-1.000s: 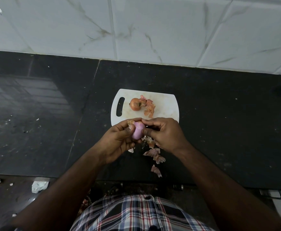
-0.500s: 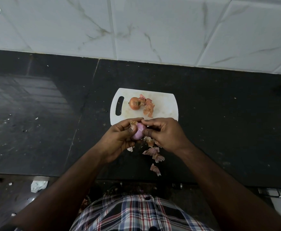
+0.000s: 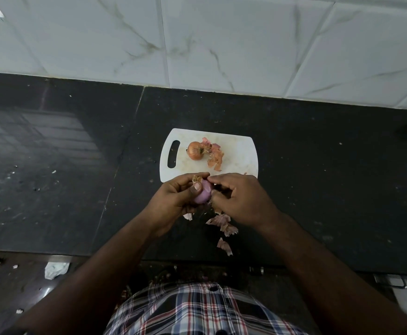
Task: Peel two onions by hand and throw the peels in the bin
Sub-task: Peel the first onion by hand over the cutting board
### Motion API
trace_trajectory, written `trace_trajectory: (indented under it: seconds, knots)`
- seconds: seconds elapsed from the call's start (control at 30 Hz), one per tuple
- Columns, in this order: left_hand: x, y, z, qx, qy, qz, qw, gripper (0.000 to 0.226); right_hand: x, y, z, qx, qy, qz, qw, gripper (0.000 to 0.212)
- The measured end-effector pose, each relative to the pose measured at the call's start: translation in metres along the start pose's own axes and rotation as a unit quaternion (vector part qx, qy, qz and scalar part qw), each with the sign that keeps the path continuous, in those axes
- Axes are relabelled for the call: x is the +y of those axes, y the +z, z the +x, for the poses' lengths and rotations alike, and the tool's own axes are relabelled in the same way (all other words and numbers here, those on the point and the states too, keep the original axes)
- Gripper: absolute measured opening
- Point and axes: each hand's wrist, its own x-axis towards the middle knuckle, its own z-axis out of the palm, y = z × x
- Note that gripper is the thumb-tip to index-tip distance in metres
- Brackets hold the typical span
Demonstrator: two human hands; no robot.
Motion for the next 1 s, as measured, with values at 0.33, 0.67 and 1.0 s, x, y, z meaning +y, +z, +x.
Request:
trace_trajectory:
  seconds: [0.33, 0.67, 1.0]
  knots:
    - [0.000, 0.003, 0.001, 0.014, 0.004, 0.031, 0.999, 0.040, 0.004, 0.006, -0.001, 0.014, 0.002, -0.055, 0.998, 0.027]
    - [0.002, 0.003, 0.002, 0.016, 0.006, 0.040, 0.999, 0.037, 0.008, -0.004, -0.001, 0.010, 0.083, 0.074, 0.994, 0.023]
    - [0.001, 0.004, 0.004, 0.035, 0.032, 0.058, 0.997, 0.035, 0.003, 0.007, -0.001, 0.088, 0.098, 0.049, 0.990, 0.018]
